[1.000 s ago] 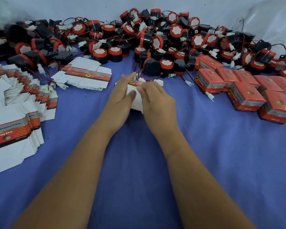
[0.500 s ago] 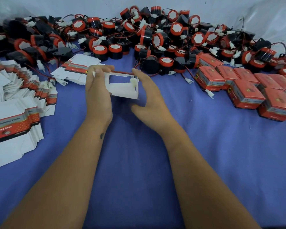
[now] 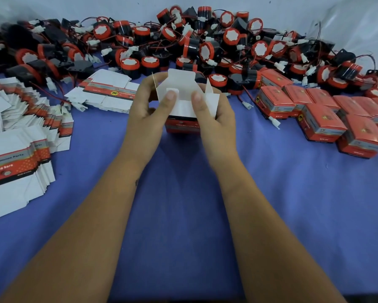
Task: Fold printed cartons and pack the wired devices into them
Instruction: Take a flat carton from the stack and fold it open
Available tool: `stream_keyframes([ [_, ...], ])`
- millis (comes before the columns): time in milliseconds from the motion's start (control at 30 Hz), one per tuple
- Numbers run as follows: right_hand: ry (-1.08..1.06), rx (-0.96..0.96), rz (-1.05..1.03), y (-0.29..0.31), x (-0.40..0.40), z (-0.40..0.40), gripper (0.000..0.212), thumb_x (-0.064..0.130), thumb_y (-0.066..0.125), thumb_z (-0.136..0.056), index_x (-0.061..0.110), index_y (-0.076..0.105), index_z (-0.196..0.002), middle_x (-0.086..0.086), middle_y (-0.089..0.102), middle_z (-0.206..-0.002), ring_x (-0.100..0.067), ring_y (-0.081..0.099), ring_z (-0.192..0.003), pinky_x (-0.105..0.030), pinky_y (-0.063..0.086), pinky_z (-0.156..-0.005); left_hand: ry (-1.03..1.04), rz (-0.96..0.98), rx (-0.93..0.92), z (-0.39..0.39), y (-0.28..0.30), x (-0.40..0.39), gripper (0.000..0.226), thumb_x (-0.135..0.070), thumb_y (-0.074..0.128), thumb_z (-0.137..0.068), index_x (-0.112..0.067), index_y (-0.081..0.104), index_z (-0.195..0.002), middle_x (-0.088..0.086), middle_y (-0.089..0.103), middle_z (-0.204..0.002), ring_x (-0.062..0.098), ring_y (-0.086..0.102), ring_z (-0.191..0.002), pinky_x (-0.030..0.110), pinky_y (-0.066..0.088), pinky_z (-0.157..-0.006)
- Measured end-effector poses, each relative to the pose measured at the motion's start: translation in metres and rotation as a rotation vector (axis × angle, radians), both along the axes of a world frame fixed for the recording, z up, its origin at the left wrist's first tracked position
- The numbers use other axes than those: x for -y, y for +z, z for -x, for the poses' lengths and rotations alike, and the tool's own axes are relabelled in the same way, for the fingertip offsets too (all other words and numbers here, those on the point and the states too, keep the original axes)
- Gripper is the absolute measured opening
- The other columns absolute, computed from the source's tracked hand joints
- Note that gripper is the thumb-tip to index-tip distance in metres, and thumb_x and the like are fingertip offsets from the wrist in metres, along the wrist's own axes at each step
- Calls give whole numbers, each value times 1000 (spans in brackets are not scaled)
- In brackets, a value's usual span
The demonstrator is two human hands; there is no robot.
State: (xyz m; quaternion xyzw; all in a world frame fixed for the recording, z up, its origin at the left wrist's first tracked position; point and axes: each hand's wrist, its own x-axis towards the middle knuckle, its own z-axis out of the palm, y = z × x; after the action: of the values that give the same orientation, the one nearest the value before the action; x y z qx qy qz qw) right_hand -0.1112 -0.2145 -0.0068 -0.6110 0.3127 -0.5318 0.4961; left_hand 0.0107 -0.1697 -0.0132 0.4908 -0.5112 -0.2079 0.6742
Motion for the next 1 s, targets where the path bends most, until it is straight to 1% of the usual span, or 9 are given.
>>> stream_keyframes([
  [67,91,47,-70,0,1,1,27,40,53,-89,31,64,-113,-6,61,-125,-22,53,-122,-44,48,-100,19,-3,-49,0,0,1,21,-33,53,-99,-30,56,-120,-11,63,-115,1,58,-104,18,48,-85],
  [200,202,100,-151,-1,1,1,27,19,49,-97,15,60,-121,-2,66,-111,-5,63,-93,-18,51,-70,18,-49,-159,6,2,-1,27,-30,46,-97,-49,63,-106,-24,68,-104,-5,63,-96,13,50,-75],
  [367,163,79,-260,-2,4,0,23,18,52,-97,14,56,-119,-5,66,-108,-12,63,-90,-24,54,-68,-51,-79,-189,9,1,2,34,-28,39,-99,-38,58,-125,-6,68,-120,10,67,-102,22,54,-73],
  [533,176,53,-307,-4,5,-2,25,18,51,-97,16,52,-121,-13,64,-118,-16,63,-93,-27,55,-68,-35,-138,-199,12,1,2,36,-28,39,-95,-48,57,-120,-10,68,-115,6,69,-93,21,55,-67],
  [700,206,78,-284,-5,8,2,32,7,53,-91,22,52,-119,-3,65,-111,-12,65,-88,-25,54,-66,-34,-152,-197,14,1,3,47,-20,38,-91,-56,58,-113,-17,68,-114,5,68,-97,21,55,-69],
  [800,206,88,-267,-5,9,3,34,4,52,-89,29,54,-112,4,67,-105,-9,65,-85,-24,55,-66,-104,-132,-232,14,-1,6,45,-19,40,-92,-47,58,-122,-12,68,-121,11,67,-108,29,57,-78],
  [867,196,79,-260,-6,8,2,33,5,51,-90,31,55,-109,7,67,-101,-5,65,-82,-23,55,-66,-226,-109,-368,12,-1,6,37,-34,33,-104,-31,57,-132,0,66,-130,21,64,-119,38,56,-90],
  [933,183,71,-249,-5,7,2,31,5,50,-90,32,55,-106,10,67,-97,1,65,-76,-19,53,-62,-238,-112,-496,9,1,4,52,-45,19,-107,-22,57,-134,4,65,-132,23,62,-122,38,55,-92],
  [1000,185,69,-232,-4,6,2,31,5,51,-88,32,55,-103,11,67,-93,5,64,-70,-16,51,-57,-178,-126,-449,9,2,4,44,-36,26,-109,-20,58,-134,5,65,-131,23,62,-121,39,55,-94],
])
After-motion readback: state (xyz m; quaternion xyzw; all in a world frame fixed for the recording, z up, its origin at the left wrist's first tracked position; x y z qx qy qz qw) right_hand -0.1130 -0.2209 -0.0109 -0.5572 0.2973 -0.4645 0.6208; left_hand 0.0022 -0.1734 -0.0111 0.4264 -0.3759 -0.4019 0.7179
